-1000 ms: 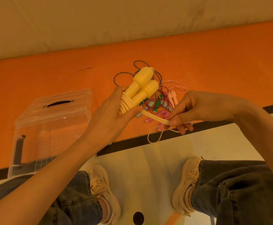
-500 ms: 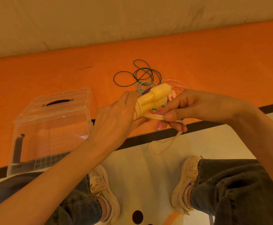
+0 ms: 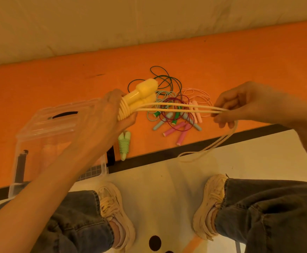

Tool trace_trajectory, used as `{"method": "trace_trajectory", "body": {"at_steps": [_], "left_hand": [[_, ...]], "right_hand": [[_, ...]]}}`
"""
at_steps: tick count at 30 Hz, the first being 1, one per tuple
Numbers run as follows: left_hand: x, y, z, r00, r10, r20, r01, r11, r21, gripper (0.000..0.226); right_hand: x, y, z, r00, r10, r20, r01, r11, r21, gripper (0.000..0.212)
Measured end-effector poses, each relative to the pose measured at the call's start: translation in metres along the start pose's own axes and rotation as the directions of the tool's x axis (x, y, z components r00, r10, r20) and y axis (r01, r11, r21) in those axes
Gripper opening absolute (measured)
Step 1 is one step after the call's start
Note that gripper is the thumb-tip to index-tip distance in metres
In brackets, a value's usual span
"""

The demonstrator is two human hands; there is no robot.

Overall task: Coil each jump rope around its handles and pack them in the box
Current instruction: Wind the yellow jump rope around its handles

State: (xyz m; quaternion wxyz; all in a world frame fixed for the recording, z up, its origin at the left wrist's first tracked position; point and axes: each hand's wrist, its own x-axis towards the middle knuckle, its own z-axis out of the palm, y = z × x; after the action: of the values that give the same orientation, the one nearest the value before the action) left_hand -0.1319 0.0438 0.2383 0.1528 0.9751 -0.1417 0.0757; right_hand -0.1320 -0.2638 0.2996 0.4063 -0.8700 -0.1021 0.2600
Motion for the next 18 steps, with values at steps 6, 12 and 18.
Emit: {"method": "trace_trajectory", "body": {"at_steps": [6, 12, 18], "left_hand": [[-0.003, 0.006, 0.003, 0.985, 0.079, 0.151, -0.096, 0.99, 0.105, 0.043], [-0.002, 0.008, 0.001, 0.949, 0.104, 0.297, -0.155, 0.976, 0.154, 0.04], [-0.005, 0.022, -0.001, 0.79, 0.28, 0.546, -0.304, 0.951, -0.048, 0.038]], "right_hand": [[-0.002, -0.003, -0.006, 0.887, -0.209, -0.411, 0.202, 0.977, -0.06, 0.01], [0.001, 0.0, -0.017, 0.82, -0.241, -0.519, 0.277, 0.961, -0.008, 0.029], [0.014, 0.001, -0.011, 0.774, -0.233, -0.589, 0.3, 0.954, 0.018, 0.026]]}}
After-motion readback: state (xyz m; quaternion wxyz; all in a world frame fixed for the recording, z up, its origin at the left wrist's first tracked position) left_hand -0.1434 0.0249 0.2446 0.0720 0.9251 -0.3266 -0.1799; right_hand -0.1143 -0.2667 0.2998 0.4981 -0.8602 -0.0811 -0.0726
